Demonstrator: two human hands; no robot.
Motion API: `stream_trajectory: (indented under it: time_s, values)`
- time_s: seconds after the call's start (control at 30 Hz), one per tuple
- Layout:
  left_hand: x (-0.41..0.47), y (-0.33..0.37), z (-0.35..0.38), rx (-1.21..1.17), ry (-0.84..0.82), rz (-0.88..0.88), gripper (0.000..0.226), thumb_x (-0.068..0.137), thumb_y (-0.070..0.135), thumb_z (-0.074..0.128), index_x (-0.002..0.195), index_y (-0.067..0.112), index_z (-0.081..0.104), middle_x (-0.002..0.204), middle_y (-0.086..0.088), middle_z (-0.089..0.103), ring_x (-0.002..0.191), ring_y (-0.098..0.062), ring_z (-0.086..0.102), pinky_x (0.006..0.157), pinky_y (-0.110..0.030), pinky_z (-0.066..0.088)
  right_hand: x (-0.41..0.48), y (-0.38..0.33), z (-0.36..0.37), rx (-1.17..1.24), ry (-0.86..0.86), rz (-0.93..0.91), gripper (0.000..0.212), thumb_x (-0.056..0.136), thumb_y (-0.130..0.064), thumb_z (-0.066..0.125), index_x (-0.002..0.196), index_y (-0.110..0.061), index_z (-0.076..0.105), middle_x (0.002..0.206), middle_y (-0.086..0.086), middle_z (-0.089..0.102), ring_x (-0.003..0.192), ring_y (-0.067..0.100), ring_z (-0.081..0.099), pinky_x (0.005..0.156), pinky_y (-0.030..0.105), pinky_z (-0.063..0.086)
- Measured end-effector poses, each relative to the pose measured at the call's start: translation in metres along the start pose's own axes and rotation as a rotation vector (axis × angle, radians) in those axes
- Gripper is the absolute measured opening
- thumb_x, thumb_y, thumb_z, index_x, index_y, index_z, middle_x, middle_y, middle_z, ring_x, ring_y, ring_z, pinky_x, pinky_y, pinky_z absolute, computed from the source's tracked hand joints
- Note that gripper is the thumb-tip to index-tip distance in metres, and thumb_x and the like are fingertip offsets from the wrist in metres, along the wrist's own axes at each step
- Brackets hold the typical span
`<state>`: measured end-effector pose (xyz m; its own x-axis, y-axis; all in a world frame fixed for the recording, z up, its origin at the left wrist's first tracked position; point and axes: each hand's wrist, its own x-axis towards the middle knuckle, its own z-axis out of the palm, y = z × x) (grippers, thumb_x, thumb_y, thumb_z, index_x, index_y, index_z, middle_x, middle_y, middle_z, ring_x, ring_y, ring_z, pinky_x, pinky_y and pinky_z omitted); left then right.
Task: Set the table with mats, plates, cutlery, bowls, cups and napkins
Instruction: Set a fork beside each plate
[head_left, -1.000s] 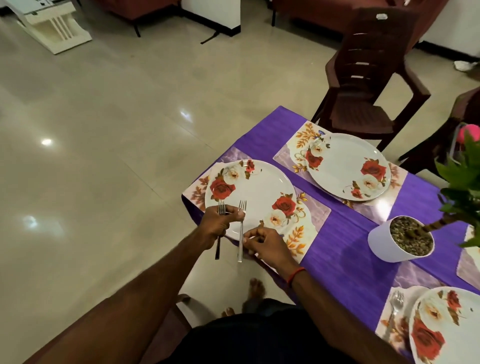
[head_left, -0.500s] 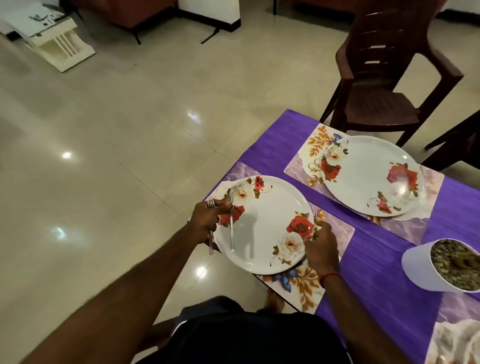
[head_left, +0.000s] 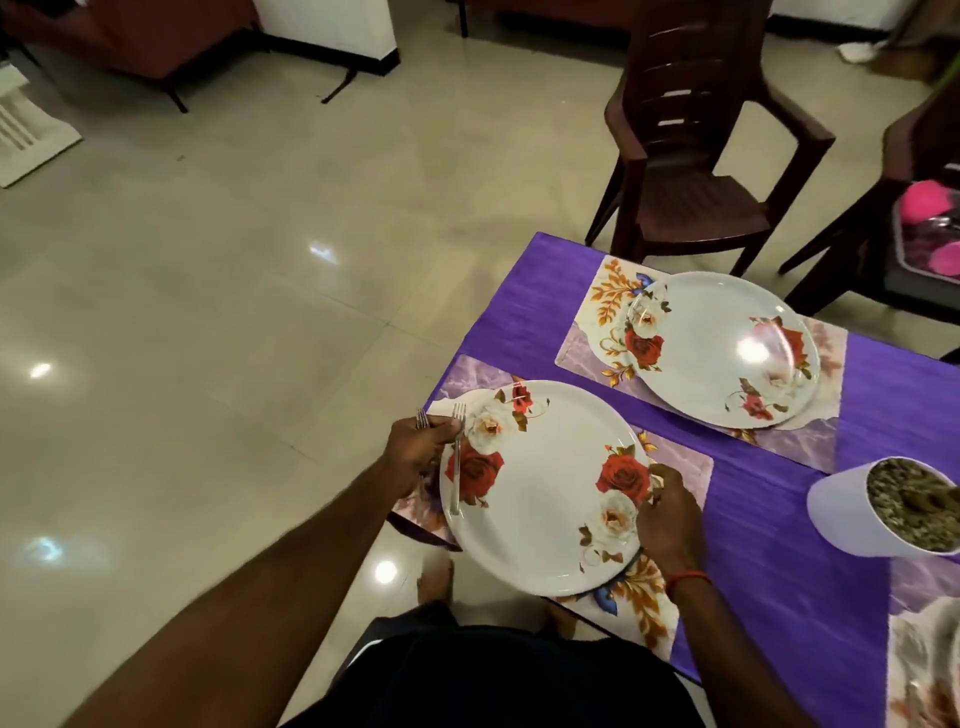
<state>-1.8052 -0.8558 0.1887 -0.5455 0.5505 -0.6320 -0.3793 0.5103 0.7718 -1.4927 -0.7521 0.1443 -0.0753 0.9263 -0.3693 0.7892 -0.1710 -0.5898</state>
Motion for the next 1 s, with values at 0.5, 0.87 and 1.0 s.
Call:
stream_trajectory:
  time_s: [0.5,0.87,1.0]
  values:
    - [0.056,0.026,-0.065,0.237,-0.331,-0.016,0.026,0.087,0.013,0.079,0.103,-0.006,0.073,0.090,-0.020,0.074,0.048,-0.011,0.066,0.041,-0.019,0.045,-0.110,-0.157,0.135,-0.173,-0.140,-0.354,0.038,0.096,-0.049,0.056,0.130,-0.034,0.048,0.123,-0.007,0.065,0.106,0.020,0.066,0.087,0.036,0.057]
    - [0.088,0.020,-0.098,0.403,-0.399,0.001,0.026,0.082,0.024,0.084,0.097,0.003,0.078,0.077,-0.010,0.073,0.042,-0.008,0.045,0.045,-0.020,0.033,-0.126,-0.180,0.193,-0.146,-0.229,-0.319,0.043,0.100,-0.026,0.057,0.141,-0.026,0.044,0.131,-0.001,0.063,0.112,0.024,0.066,0.090,0.036,0.058]
    - [0.093,0.019,-0.091,0.434,-0.399,0.028,0.022,0.084,0.017,0.082,0.098,0.002,0.078,0.071,-0.005,0.071,0.038,-0.004,0.046,0.040,-0.018,0.034,-0.123,-0.184,0.203,-0.175,-0.226,-0.291,0.040,0.099,-0.027,0.060,0.136,-0.024,0.047,0.125,0.001,0.067,0.106,0.023,0.068,0.088,0.036,0.059]
